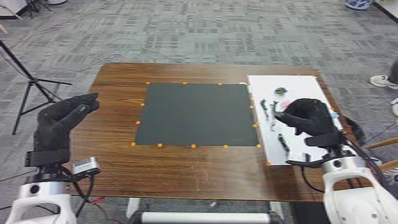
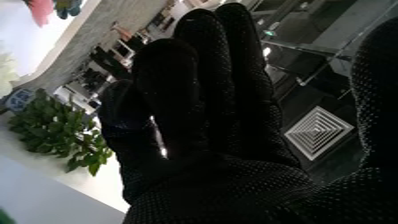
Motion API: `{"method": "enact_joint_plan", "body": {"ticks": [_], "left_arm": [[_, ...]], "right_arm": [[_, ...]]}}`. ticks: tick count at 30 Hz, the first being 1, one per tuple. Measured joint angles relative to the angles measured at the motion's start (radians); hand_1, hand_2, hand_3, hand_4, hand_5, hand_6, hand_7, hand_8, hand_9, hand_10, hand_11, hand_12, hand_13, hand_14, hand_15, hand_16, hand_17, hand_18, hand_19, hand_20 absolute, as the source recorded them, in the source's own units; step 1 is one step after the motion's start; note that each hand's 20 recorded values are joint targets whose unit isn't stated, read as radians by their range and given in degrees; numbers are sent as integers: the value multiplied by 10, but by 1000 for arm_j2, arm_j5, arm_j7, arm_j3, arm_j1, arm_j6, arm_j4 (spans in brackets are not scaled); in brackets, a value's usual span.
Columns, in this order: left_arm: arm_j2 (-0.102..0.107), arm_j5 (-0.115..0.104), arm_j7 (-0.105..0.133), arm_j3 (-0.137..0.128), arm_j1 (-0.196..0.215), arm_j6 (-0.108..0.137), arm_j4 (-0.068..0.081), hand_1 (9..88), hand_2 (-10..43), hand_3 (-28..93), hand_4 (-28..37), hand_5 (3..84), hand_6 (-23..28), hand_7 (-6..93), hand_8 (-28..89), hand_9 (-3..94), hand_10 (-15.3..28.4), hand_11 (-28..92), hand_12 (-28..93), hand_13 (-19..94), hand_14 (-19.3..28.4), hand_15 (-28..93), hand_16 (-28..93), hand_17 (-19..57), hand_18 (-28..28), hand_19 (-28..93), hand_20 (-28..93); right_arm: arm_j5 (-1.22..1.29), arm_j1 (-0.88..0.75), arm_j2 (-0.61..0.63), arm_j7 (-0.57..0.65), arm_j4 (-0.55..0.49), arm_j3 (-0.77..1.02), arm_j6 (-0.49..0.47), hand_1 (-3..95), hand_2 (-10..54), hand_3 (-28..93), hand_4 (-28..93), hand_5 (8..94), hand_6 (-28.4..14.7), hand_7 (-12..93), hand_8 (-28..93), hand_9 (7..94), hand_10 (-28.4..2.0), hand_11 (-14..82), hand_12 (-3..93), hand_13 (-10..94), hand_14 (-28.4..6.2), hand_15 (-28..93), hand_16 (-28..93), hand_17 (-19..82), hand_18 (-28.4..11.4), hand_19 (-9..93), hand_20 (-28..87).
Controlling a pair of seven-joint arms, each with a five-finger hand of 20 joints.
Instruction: Arrange flowers
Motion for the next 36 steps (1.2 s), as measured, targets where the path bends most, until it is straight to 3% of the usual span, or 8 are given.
{"method": "enact_joint_plan", "body": {"ticks": [6,11,15,17,19,24,31,36], "left_arm": [[0,1,-5,-1,1,1,-1,282,-8,666,-200,545,38,164,-78,535,139,257,156,429,172,223,-23,101,110,66,193],[1,-4,-2,-7,2,9,-1,223,101,677,-276,563,36,170,-79,561,148,258,153,445,179,234,-26,113,113,90,198],[6,-32,2,2,3,70,6,207,152,680,-282,579,34,173,-79,575,149,258,152,458,180,242,-30,121,116,105,204],[8,-49,4,5,7,113,13,210,151,685,-282,583,34,174,-80,580,149,259,153,462,180,244,-31,122,116,108,205],[8,-50,4,3,15,131,22,214,143,687,-282,583,34,175,-80,582,148,260,154,463,180,246,-32,122,115,108,205],[7,-49,1,-3,39,130,36,221,127,689,-283,584,34,175,-80,583,148,260,156,463,181,248,-34,121,115,105,203],[5,-39,-3,-2,42,127,40,234,111,687,-283,581,34,177,-80,583,147,262,157,462,180,249,-34,119,115,101,202],[5,-33,-9,-3,44,124,39,240,102,687,-283,579,34,178,-81,582,146,263,157,463,180,250,-34,118,115,102,203]], "right_arm": [[-17,0,3,3,-1,7,-18,230,-95,633,-162,620,-38,487,-97,708,-164,428,338,730,-137,628,327,391,-246,895,517],[-56,4,14,9,-1,7,-32,204,-68,617,-166,626,-40,478,-93,715,-167,422,333,732,-142,625,323,390,-248,893,517],[-118,15,35,32,-1,3,-55,204,-60,619,-161,635,-40,477,-88,729,-167,420,332,739,-141,626,322,395,-250,897,517],[-153,26,49,59,-4,3,-94,212,-63,626,-156,638,-39,480,-84,734,-165,421,333,743,-138,630,324,401,-251,904,516],[-189,42,64,94,-11,7,-170,227,-75,630,-153,641,-38,481,-81,740,-161,425,334,746,-132,633,325,408,-248,911,513],[-251,102,115,155,-11,8,-390,266,-95,630,-148,667,-30,466,-82,767,-144,435,333,786,-108,639,332,460,-236,931,525],[-410,115,190,263,5,-52,-335,273,-95,621,-157,734,-9,472,-61,849,-128,441,338,880,-52,633,353,584,-200,932,616],[-474,125,202,315,23,-84,-396,273,-95,613,-159,761,-1,475,-55,870,-117,446,344,905,-40,629,362,610,-192,932,639]]}}
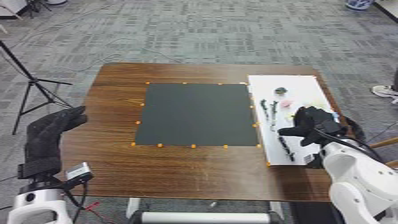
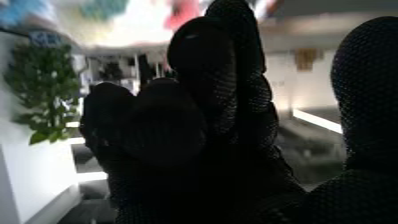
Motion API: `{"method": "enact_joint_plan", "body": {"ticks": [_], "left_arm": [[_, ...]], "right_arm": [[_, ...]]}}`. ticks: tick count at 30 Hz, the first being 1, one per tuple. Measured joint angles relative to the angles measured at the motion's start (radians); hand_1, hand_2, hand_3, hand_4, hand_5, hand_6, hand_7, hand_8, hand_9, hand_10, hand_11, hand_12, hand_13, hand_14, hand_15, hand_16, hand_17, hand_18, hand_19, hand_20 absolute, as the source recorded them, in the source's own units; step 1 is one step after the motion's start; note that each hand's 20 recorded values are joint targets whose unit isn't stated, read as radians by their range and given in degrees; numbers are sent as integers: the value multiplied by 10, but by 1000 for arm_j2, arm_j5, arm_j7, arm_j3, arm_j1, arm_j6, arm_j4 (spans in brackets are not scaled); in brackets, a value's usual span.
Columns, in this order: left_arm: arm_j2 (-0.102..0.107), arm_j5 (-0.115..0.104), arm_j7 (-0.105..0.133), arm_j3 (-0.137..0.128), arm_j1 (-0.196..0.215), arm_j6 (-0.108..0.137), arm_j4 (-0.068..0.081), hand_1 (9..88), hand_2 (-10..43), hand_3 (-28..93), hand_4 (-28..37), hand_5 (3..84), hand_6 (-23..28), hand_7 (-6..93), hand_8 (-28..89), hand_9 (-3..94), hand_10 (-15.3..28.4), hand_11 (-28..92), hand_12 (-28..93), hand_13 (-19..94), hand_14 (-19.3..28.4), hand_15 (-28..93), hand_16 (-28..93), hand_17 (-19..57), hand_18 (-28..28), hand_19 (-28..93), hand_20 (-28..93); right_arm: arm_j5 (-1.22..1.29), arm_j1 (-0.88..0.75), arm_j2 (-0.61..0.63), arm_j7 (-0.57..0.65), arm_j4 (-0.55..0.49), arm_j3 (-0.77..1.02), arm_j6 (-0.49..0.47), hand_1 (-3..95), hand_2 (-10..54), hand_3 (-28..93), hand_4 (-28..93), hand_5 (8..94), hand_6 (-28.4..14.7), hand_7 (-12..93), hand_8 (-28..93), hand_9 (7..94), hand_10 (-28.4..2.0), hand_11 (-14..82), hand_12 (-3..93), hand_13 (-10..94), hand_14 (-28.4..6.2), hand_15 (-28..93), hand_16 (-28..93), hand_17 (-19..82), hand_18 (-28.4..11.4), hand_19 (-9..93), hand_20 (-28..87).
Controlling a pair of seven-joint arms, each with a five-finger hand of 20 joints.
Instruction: Arrange flowers
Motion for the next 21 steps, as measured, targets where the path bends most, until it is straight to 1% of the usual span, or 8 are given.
{"method": "enact_joint_plan", "body": {"ticks": [3,5,12,15,20,21], "left_arm": [[0,2,-4,-1,0,-5,0,244,97,686,-283,578,34,179,-82,581,146,264,156,463,180,251,-34,118,115,103,203],[0,5,-5,-1,0,-10,-1,245,97,686,-283,578,35,179,-82,580,146,264,157,463,180,252,-34,118,116,102,202],[-1,15,-13,-1,0,-25,-1,248,93,686,-283,577,36,178,-82,578,146,266,157,463,181,253,-34,117,116,101,201],[-1,16,-16,-1,0,-28,-2,250,92,685,-283,576,37,178,-81,578,147,266,156,463,181,253,-34,117,116,100,200],[-4,16,-18,-3,1,-37,-5,253,90,683,-283,573,39,177,-81,576,149,268,156,464,183,256,-33,118,115,96,197],[-5,16,-19,-4,1,-39,-5,253,90,683,-283,573,39,177,-81,575,149,269,155,465,182,256,-33,118,115,95,197]], "right_arm": [[-3,10,19,6,14,-19,-83,274,-95,614,-158,769,0,469,-50,875,-116,444,343,911,-38,626,364,617,-190,932,640],[-4,17,35,10,29,-34,-115,273,-95,615,-157,771,1,467,-46,876,-114,443,343,912,-37,624,367,619,-190,932,642],[-31,28,71,12,94,-59,-126,277,-95,612,-156,773,1,465,-40,879,-114,442,342,916,-36,618,370,625,-186,932,639],[-43,29,74,14,99,-59,-130,275,-95,616,-156,775,2,462,-40,880,-114,442,340,917,-37,617,372,626,-184,932,636],[-58,35,74,23,99,-62,-149,315,-95,645,-143,780,1,452,-42,881,-113,438,338,919,-36,613,371,630,-178,932,626],[-57,42,74,30,98,-67,-164,334,-95,656,-126,788,1,413,60,883,-112,434,335,920,-36,607,372,631,-176,932,618]]}}
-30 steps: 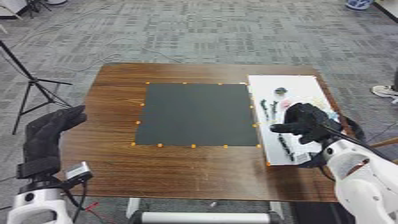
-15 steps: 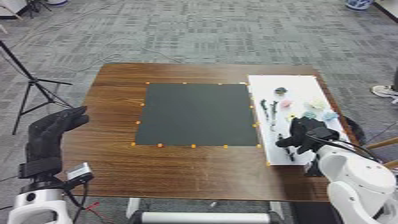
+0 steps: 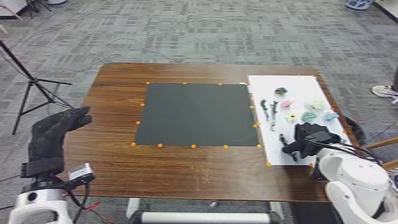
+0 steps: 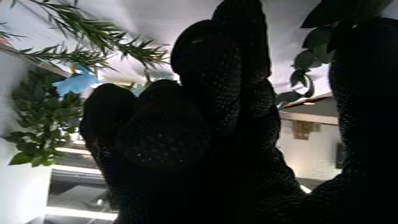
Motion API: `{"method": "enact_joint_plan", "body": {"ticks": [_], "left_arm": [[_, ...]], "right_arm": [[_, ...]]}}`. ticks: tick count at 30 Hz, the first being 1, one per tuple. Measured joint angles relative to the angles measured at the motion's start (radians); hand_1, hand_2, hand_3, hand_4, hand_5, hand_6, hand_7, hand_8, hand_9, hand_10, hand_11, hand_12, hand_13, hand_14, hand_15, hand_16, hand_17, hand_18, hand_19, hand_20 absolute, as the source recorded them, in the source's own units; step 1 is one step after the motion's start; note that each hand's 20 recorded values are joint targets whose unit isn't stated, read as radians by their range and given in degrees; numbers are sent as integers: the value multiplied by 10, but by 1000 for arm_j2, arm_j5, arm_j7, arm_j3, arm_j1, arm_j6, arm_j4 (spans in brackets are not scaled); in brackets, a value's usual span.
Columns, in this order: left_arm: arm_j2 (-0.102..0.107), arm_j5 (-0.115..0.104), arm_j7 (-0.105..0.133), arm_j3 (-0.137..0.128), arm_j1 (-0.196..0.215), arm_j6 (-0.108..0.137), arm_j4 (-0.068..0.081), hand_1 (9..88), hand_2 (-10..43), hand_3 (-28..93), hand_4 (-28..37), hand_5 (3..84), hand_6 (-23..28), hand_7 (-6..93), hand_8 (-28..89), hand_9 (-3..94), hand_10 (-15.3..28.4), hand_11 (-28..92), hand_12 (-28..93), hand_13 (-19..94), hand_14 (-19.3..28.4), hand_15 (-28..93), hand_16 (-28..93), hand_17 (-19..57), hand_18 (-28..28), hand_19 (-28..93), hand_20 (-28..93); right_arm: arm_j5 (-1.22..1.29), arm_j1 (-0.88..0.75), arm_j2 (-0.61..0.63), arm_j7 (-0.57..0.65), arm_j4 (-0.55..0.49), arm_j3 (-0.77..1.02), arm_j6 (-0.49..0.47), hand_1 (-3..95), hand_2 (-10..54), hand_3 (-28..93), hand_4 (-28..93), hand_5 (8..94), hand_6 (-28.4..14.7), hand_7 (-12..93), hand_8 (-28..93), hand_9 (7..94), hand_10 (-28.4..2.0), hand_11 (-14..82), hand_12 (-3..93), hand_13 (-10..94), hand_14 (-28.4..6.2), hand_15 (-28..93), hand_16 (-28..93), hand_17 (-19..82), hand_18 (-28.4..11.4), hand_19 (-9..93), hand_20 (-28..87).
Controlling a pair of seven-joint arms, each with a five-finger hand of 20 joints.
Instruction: Arrange flowers
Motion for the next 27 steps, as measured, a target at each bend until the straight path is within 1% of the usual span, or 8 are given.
{"method": "enact_joint_plan", "body": {"ticks": [1,2,3,8,12,18,25,27], "left_arm": [[0,0,-1,0,0,-2,0,254,90,683,-283,572,39,177,-80,575,149,269,155,465,183,256,-33,118,115,95,197],[-1,0,-2,-1,0,-5,-1,254,89,683,-283,572,39,177,-81,575,149,270,155,465,183,256,-33,118,115,95,197],[-2,0,-4,-2,0,-7,-2,254,89,683,-283,572,40,176,-81,575,149,270,155,465,183,257,-33,117,116,95,197],[-4,0,-13,-5,0,-15,-4,253,87,684,-283,568,41,176,-80,570,150,272,155,467,184,258,-33,117,116,95,197],[-5,1,-19,-6,1,-20,-4,253,86,684,-283,566,41,176,-80,568,151,272,154,467,184,259,-33,116,116,95,197],[-7,2,-25,-7,4,-23,-7,254,84,685,-282,567,41,176,-79,566,151,272,155,463,186,260,-32,115,117,95,196],[-7,-2,-26,-12,7,-23,-7,254,82,686,-282,565,40,176,-79,565,150,272,155,462,186,260,-31,114,117,96,195],[-6,-3,-27,-14,7,-23,-6,253,81,688,-282,565,40,176,-79,565,151,272,155,462,187,261,-30,114,117,96,195]], "right_arm": [[2,7,0,7,-2,-4,-18,349,-95,656,-116,795,1,381,133,886,-113,426,333,924,-36,600,373,631,-175,932,615],[8,16,-1,17,-5,-9,-42,353,-95,659,-113,798,2,373,152,888,-112,424,333,925,-36,595,373,631,-175,932,615],[17,26,-1,28,-9,-12,-71,366,-77,665,-106,808,2,341,201,892,-113,416,331,929,-37,586,377,631,-174,932,612],[133,71,-9,91,-32,-19,-224,383,-22,680,-91,833,-1,292,198,913,-117,374,320,936,-39,568,378,631,-173,932,607],[231,90,-18,125,-32,-12,-269,396,12,686,-84,845,0,276,199,920,-118,367,322,937,-40,565,378,632,-175,932,602],[335,84,-23,149,-29,5,-240,412,23,685,-74,840,4,277,223,922,-114,368,328,937,-37,574,371,635,-177,932,602],[403,77,-38,141,-35,10,-97,423,18,683,-66,839,5,273,242,922,-111,371,330,937,-36,582,367,640,-176,932,609],[413,86,-44,134,-43,10,-80,424,17,683,-66,840,5,272,245,922,-111,371,330,937,-36,583,366,641,-176,932,610]]}}
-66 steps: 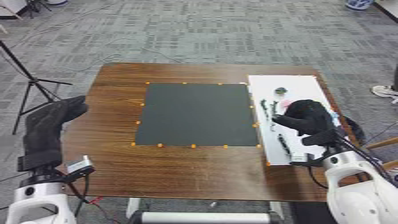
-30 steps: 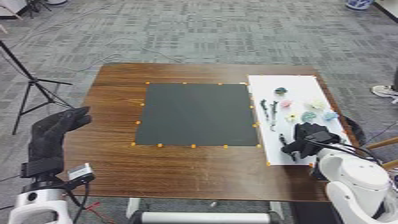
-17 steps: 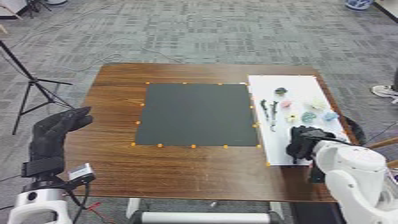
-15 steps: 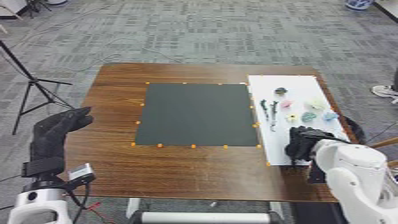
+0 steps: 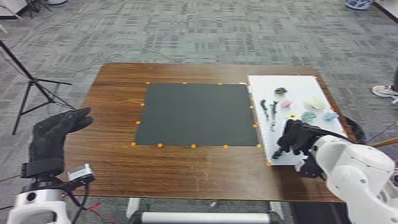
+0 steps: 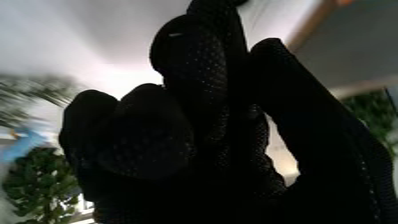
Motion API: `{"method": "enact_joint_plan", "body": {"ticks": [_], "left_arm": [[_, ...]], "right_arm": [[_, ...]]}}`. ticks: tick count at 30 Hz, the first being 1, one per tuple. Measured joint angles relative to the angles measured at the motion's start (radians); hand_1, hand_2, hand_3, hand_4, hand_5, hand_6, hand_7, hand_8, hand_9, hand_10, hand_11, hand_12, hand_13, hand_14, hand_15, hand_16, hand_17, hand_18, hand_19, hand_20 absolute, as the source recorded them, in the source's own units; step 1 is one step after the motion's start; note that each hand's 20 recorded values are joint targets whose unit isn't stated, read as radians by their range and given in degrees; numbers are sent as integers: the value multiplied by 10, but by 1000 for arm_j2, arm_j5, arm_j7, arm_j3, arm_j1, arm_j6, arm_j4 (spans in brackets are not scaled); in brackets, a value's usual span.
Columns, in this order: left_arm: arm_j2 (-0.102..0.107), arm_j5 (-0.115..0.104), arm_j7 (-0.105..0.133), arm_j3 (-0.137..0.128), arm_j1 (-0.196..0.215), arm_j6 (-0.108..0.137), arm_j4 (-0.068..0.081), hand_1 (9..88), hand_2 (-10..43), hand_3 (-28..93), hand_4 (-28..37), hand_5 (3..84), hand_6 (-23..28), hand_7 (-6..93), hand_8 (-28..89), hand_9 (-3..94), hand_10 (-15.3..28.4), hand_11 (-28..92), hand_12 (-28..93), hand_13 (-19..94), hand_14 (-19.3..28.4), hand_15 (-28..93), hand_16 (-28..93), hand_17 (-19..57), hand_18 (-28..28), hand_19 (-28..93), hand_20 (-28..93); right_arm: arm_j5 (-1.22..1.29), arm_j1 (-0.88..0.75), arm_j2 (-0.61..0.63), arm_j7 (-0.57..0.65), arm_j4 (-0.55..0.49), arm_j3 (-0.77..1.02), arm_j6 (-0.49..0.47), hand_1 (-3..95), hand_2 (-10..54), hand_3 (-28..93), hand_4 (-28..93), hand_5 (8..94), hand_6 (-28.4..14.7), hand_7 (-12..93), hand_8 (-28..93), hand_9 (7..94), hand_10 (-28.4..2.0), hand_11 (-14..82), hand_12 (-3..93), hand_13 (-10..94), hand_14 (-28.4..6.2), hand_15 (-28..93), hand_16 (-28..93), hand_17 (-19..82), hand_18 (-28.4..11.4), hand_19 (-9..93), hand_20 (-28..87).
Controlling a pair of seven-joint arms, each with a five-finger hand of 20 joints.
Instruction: Arrange flowers
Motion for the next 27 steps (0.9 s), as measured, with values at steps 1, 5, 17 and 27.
{"method": "enact_joint_plan", "body": {"ticks": [1,5,17,27], "left_arm": [[1,-1,0,-1,0,0,1,253,81,688,-282,565,40,176,-80,565,151,272,155,462,187,261,-30,114,117,96,195],[5,-3,-3,-4,0,0,5,253,80,687,-282,565,40,177,-80,565,150,271,155,462,187,261,-29,114,117,96,195],[7,-4,-4,-12,4,0,8,253,77,689,-281,564,41,175,-80,564,150,270,155,461,187,260,-30,113,118,97,194],[7,0,-5,-11,4,-1,7,254,72,690,-279,564,42,174,-78,562,150,271,155,460,186,259,-30,112,118,96,193]], "right_arm": [[4,7,-4,-4,-6,0,3,424,17,683,-66,840,5,271,246,922,-111,372,330,937,-36,583,366,640,-176,932,610],[10,39,-14,-23,-33,-6,9,413,11,690,-50,843,3,268,248,923,-110,372,330,937,-35,586,365,643,-174,932,609],[-123,56,-38,-51,-58,-19,-95,223,-50,655,-56,857,-16,298,-18,931,-120,357,314,937,-44,588,336,664,-157,932,574],[-132,50,-59,-13,11,-44,-131,226,-48,651,-54,862,-18,288,-10,936,-118,354,311,937,-45,595,311,679,-144,932,548]]}}
